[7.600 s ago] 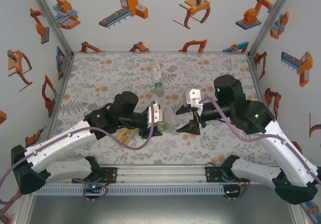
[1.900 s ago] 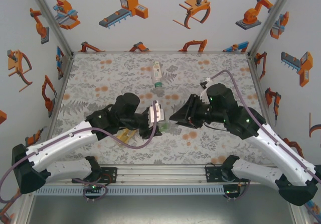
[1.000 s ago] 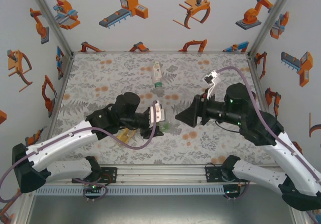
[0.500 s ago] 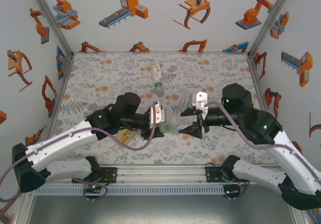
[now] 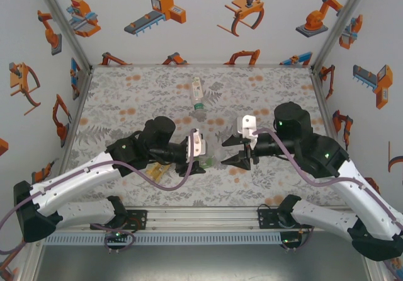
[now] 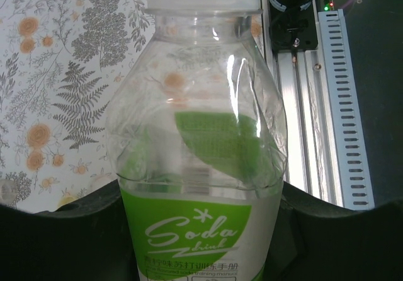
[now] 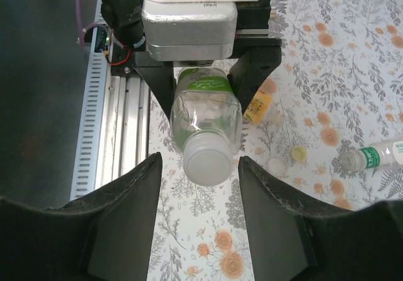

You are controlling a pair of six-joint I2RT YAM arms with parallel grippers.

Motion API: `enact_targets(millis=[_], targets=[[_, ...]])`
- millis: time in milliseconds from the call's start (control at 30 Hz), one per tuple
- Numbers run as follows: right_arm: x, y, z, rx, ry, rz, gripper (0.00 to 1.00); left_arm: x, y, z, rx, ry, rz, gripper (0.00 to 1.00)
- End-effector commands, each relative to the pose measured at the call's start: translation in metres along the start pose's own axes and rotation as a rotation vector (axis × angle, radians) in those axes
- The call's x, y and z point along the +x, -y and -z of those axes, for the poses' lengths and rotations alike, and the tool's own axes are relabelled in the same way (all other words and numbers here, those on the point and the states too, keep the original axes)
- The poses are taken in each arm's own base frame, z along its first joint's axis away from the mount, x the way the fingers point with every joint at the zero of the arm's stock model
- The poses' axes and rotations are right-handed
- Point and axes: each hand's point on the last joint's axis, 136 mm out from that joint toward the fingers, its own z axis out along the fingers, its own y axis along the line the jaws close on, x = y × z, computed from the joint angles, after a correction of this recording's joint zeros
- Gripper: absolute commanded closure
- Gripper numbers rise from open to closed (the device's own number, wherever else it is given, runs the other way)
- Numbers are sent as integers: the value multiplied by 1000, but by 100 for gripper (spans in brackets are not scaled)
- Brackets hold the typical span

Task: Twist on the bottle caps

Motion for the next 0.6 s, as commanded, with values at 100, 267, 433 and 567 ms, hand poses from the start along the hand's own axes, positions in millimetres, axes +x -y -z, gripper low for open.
enact_targets(millis=[100,267,433,567], targets=[[-3,0,-4,-16,30,2,51,-20,10,11,39,53,-49,76],[-4,-2,-5,-31,38,-8,55,-21,9,11,38,54,-55,76],[0,-3,-6,-37,31,-23,57,-23,10,10,47,59,-54,76],[2,-3,-7,-40,25,-36,57,-25,10,11,49,64,-57,76]])
